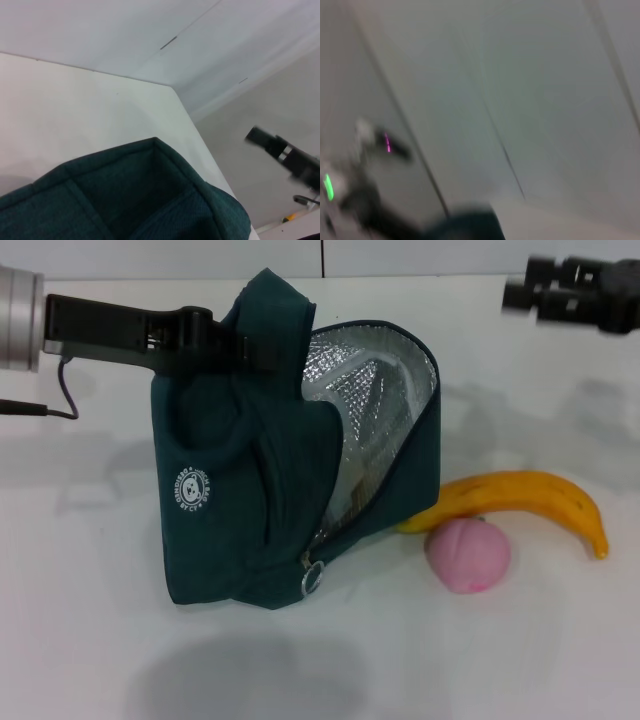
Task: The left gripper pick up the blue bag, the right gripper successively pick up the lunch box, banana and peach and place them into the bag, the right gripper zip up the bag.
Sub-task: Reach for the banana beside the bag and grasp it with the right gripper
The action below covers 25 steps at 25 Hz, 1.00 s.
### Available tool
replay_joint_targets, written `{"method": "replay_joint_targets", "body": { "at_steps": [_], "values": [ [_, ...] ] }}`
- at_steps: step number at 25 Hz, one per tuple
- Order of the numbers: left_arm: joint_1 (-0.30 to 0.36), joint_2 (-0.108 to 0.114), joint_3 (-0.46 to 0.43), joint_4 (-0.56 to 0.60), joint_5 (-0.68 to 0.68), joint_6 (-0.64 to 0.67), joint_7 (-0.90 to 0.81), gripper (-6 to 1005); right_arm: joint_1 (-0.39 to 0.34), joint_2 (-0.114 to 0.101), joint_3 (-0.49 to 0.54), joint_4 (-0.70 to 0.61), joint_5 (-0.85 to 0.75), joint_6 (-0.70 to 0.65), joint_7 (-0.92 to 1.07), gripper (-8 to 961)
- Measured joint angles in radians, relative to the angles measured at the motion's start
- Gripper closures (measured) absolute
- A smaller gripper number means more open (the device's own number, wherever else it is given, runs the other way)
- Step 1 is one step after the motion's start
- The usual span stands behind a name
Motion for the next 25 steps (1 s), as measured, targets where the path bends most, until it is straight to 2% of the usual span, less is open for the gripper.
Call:
{"method": "replay_joint_targets", "body": {
  "at_steps": [3,6,10,12,16,20,23,25],
  "values": [
    [-0.002,0.002,0.0,0.001,0.0,0.001,0.0,944,0.048,0.007,0.125,-0.164,-0.367,-0.096,0.179,132],
    [-0.006,0.002,0.0,0.0,0.0,0.0,-0.001,944,0.157,0.008,0.216,-0.227,-0.655,-0.25,0.297,133],
    [-0.007,0.002,0.0,-0.001,0.0,0.0,-0.001,944,0.283,0.008,0.229,-0.228,-0.908,-0.357,0.353,136],
    [-0.008,0.002,0.0,-0.001,0.0,-0.001,-0.002,943,0.337,0.023,0.215,-0.222,-1.043,-0.394,0.355,137],
    [-0.012,0.002,0.0,-0.001,0.0,-0.003,-0.005,943,0.403,0.074,0.156,-0.191,-1.232,-0.422,0.347,139],
    [-0.013,0.002,0.0,-0.002,0.0,-0.004,-0.005,943,0.425,0.117,0.132,-0.168,-1.296,-0.415,0.331,142],
    [-0.014,0.001,0.0,-0.002,0.0,-0.004,-0.007,942,0.42,0.139,0.113,-0.158,-1.304,-0.388,0.293,144],
    [-0.014,0.001,0.0,-0.002,0.0,-0.005,-0.007,942,0.419,0.146,0.107,-0.142,-1.307,-0.371,0.271,145]
  ]
}}
